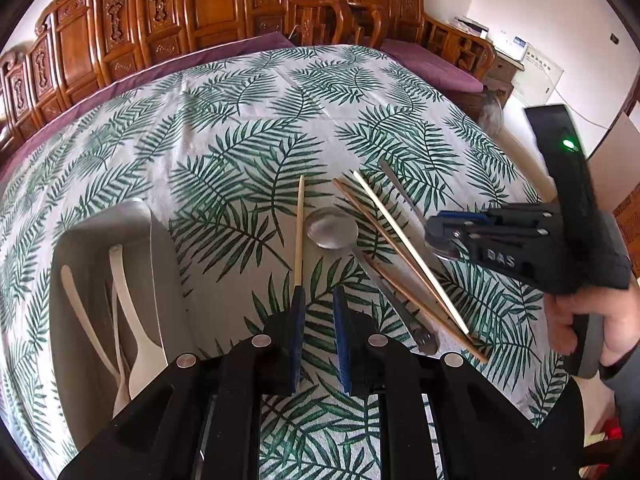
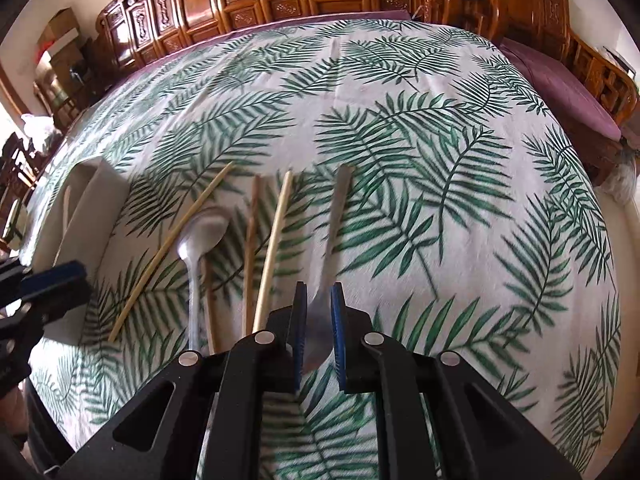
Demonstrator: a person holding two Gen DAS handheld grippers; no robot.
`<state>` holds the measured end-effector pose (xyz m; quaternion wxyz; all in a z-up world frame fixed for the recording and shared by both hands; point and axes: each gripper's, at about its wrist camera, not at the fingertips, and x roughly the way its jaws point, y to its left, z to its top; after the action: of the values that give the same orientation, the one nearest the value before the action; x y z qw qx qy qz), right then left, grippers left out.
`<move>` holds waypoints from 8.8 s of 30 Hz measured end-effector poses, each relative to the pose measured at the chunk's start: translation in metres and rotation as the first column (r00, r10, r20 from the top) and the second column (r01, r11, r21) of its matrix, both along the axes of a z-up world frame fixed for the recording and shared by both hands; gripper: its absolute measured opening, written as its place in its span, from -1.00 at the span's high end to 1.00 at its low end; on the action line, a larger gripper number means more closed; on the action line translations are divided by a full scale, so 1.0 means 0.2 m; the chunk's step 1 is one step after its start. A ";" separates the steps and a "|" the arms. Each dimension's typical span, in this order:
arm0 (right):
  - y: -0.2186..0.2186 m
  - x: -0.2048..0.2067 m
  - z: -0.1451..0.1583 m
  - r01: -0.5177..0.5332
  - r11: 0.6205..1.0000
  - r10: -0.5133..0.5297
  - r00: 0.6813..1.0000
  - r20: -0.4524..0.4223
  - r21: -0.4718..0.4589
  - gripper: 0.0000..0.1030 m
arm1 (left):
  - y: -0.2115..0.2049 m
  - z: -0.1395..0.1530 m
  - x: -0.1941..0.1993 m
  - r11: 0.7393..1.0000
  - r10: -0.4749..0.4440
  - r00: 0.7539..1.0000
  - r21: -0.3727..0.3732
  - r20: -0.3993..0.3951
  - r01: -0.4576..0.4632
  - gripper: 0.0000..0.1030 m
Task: Organize utensils
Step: 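Grasp a wooden chopstick with the left tool while the right tool grasps a metal spoon, then carry the chopstick and metal spoon in both tools over the grey tray, then lower the chopstick and metal spoon into the tray and open both tools, then grasp a wooden chopstick with the right tool while the left tool grasps a metal spoon, then carry the metal spoon and chopstick in both tools over the grey tray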
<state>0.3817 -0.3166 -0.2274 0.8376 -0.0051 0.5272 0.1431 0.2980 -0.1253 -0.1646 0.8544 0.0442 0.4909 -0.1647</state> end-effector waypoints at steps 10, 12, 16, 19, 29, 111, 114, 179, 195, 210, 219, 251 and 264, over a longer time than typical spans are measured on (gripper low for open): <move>0.08 0.02 -0.04 -0.072 0.989 0.074 0.997 0.010 -0.130 0.91 | -0.02 -0.03 0.08 1.000 -0.014 0.999 0.018 -0.046 0.015 0.67; 0.05 0.04 -0.04 -0.054 0.993 0.052 0.998 -0.019 -0.102 0.93 | -0.03 -0.05 0.09 1.000 -0.018 0.998 0.021 -0.060 0.019 0.65; 0.00 0.01 -0.04 -0.036 0.997 0.034 0.999 -0.027 -0.075 0.94 | -0.03 -0.07 0.11 0.999 -0.014 0.997 0.032 -0.070 0.016 0.65; -0.06 -0.03 -0.03 -0.004 0.998 0.003 1.000 -0.025 -0.056 0.94 | -0.03 -0.09 0.14 0.999 -0.007 0.997 0.038 -0.083 0.010 0.64; -0.12 -0.16 0.01 0.014 1.000 -0.014 1.000 -0.012 -0.019 0.99 | -0.09 -0.18 0.22 0.997 0.001 0.990 0.078 -0.144 0.010 0.64; 0.94 -0.32 0.52 -0.247 0.964 0.238 0.966 0.098 0.099 0.94 | 0.89 0.20 -0.09 0.968 0.235 0.972 -0.092 0.028 -0.231 0.90; 1.01 -0.32 0.51 -0.253 0.961 0.244 0.965 0.094 0.108 0.94 | 0.92 0.21 -0.12 0.968 0.241 0.970 -0.082 0.041 -0.237 0.90; 0.16 -0.28 0.20 -0.193 0.979 0.195 0.980 0.035 -0.064 0.76 | 0.38 0.24 -0.25 0.969 0.245 0.963 -0.050 0.112 -0.241 -0.27; 0.19 -0.01 -0.01 -0.249 0.965 0.244 0.967 -0.067 -0.077 0.76 | 0.15 0.03 -0.14 0.951 0.308 0.951 -0.037 0.033 -0.307 -0.35; 0.08 0.01 -0.04 -0.215 0.970 0.206 0.974 -0.088 -0.110 0.89 | 0.02 -0.15 -0.01 0.953 0.300 0.952 -0.024 -0.062 -0.302 -0.35; 0.04 -0.01 -0.05 -0.204 0.977 0.201 0.978 -0.053 -0.056 0.88 | -0.10 -0.22 0.09 0.961 0.273 0.956 -0.026 -0.105 -0.277 -0.24; 0.03 -0.05 -0.05 -0.184 0.982 0.184 0.983 0.004 -0.051 0.87 | -0.14 -0.27 0.24 0.970 0.244 0.963 0.031 -0.110 -0.242 0.85; 0.04 -0.12 0.02 -0.109 0.986 0.114 0.993 0.032 -0.124 0.89 | 0.02 -0.10 0.14 0.977 0.209 0.975 -0.035 -0.080 -0.212 0.90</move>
<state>0.3569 -0.3091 -0.2241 0.8366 -0.0888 0.5173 0.1571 0.3270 -0.1206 -0.1846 0.8486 -0.0329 0.5211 -0.0855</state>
